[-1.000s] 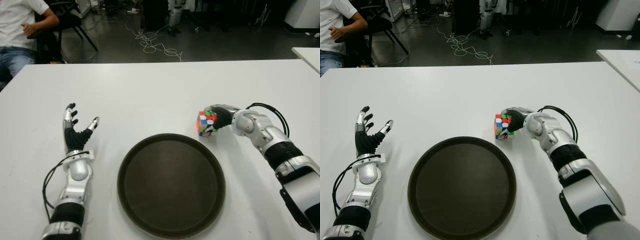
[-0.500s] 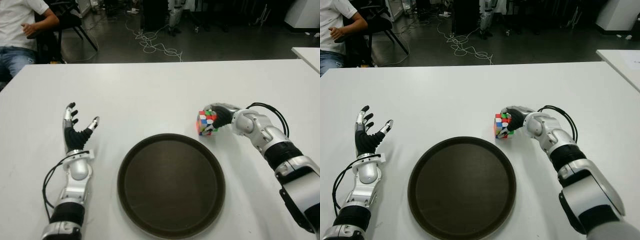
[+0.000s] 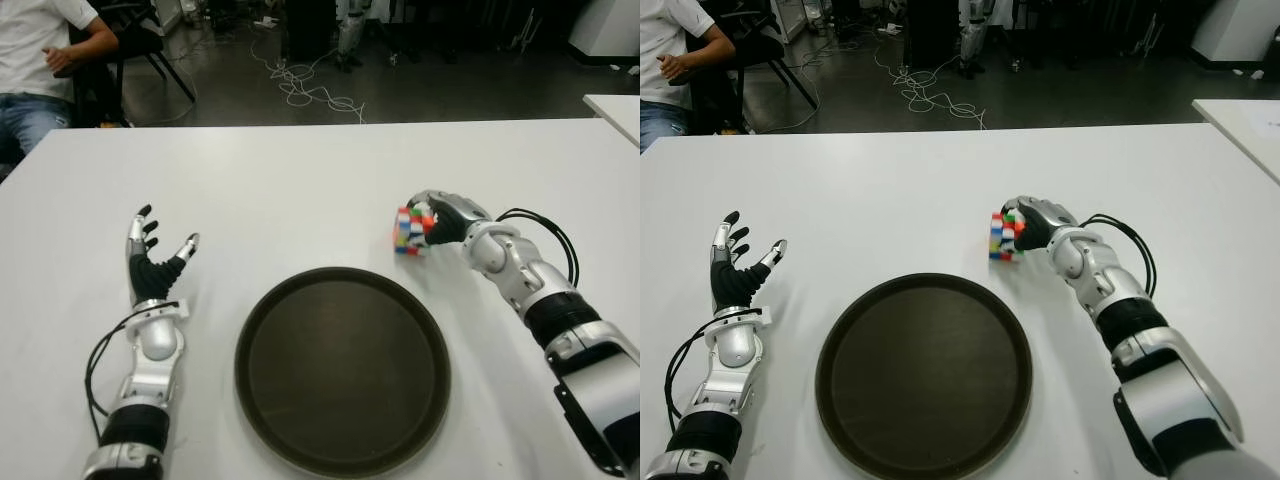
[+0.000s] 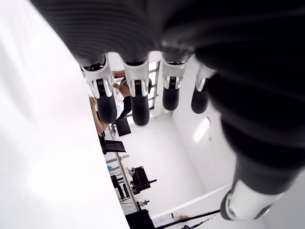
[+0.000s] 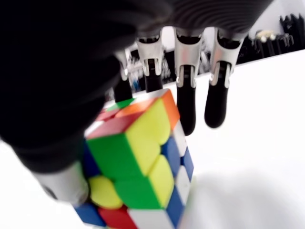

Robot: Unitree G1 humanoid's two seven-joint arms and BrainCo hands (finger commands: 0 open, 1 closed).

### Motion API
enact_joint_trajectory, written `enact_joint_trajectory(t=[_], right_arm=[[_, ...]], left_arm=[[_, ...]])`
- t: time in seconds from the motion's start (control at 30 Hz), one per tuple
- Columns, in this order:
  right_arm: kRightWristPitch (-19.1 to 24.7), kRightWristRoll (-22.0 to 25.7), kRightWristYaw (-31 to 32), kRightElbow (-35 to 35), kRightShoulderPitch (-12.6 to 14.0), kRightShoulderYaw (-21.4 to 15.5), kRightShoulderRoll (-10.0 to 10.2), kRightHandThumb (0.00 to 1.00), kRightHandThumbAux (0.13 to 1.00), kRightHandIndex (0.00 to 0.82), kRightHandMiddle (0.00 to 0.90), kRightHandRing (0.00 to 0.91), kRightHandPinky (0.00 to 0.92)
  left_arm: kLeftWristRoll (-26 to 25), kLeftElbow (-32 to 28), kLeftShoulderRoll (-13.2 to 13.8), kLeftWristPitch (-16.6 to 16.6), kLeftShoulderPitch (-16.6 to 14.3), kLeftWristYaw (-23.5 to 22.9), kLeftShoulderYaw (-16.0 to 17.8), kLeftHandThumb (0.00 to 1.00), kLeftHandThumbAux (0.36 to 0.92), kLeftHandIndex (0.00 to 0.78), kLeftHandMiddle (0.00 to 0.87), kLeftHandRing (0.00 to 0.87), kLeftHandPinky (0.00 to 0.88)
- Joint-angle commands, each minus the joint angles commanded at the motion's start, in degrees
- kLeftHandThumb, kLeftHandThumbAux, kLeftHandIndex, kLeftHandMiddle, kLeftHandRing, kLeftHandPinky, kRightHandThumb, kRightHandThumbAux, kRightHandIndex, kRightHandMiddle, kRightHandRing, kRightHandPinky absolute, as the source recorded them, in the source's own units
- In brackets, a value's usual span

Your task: Pick up the Rubik's Cube and put it in the plate

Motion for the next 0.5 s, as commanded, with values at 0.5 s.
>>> enact_joint_trajectory(t=[0.5], right_arm=[[-0.5,2.3,-3.4,1.7,0.0,-1.9,1.3,0.699,0.723,0.434,0.751,0.744,0.731]], left_arm=[[-0.1,1.1,-0.1,-0.6,-0.5,0.4,0.3,0.0,0.742,0.069,0.086,0.111,0.178]])
